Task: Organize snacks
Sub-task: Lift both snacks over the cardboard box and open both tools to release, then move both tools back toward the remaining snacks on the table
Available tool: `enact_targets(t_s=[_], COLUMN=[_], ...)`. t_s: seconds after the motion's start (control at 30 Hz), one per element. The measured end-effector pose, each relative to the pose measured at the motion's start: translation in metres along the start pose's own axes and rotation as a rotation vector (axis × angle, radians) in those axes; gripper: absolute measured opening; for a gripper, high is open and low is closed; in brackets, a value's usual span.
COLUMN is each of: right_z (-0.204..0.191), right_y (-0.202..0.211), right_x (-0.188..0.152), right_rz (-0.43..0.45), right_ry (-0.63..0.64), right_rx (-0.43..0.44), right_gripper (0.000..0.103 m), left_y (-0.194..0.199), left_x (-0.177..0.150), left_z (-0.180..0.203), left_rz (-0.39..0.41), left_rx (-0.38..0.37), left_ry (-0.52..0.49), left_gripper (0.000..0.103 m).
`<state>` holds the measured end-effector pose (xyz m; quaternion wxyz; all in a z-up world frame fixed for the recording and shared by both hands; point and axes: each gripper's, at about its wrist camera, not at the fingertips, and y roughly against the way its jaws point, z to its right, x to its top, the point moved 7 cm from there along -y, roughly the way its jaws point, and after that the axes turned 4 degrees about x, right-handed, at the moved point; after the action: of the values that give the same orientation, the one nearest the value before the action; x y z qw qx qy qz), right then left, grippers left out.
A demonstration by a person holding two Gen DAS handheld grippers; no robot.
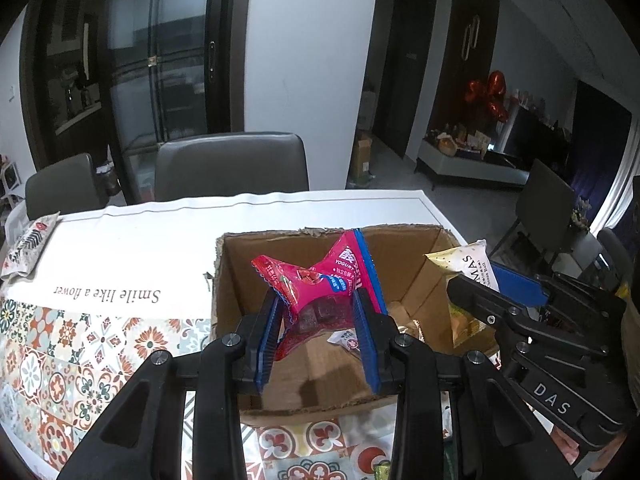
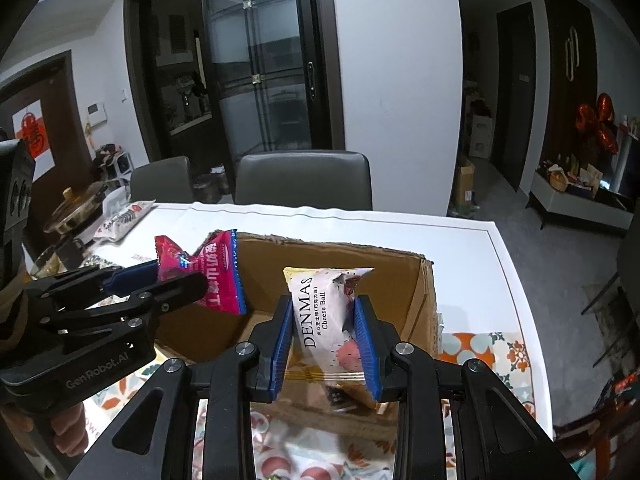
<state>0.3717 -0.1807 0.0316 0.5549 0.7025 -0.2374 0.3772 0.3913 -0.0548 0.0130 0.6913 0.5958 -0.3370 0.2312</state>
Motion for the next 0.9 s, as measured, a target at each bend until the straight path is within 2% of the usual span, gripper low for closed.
enact_targets(t_s=[0.1, 0.13, 0.17, 0.23, 0.43, 0.57, 0.9], right_z=[0.005, 0.006, 0.007, 0.009, 0.005, -0.001, -0.018], right_y=[-0.007, -0.009, -0.009, -0.007, 0.011, 0.027, 0.070], right_x=[0.001, 0.001, 0.000, -0.001, -0.010, -0.016, -0.044], right_rz=[-0.006, -0.010, -0.014, -0.009, 0.003, 0.029, 0.055], right_ry=[0.000, 0.001, 0.000, -0.005, 0.010, 0.024, -0.009], right_rx=[-0.012, -0.015, -0.018, -0.035, -0.049, -0.051, 0.010], right_gripper=[0.032, 0.035, 0.044, 0.055, 0.055, 0.055, 0.055], left_y=[-0.008, -0.009, -0.009, -0.006, 0.020, 0.044, 0.103], left_x=[0.000, 0.000, -0.002, -0.004, -0.012, -0.016, -0.048], left_z=[-0.001, -0.002, -0.003, -0.003, -0.005, -0.002, 0.007], left_rz=[-0.019, -0.021, -0.022, -0.021, 0.030, 0.075, 0.154], left_rx=[0.001, 0.007, 0.015, 0.019, 0.056, 0.051, 0.083], left_ry=[0.004, 0.002, 0.002, 0.007, -0.007, -0.017, -0.046], left_gripper=[0.041, 0.043, 0.046, 0.051, 0.054, 0.058, 0.061])
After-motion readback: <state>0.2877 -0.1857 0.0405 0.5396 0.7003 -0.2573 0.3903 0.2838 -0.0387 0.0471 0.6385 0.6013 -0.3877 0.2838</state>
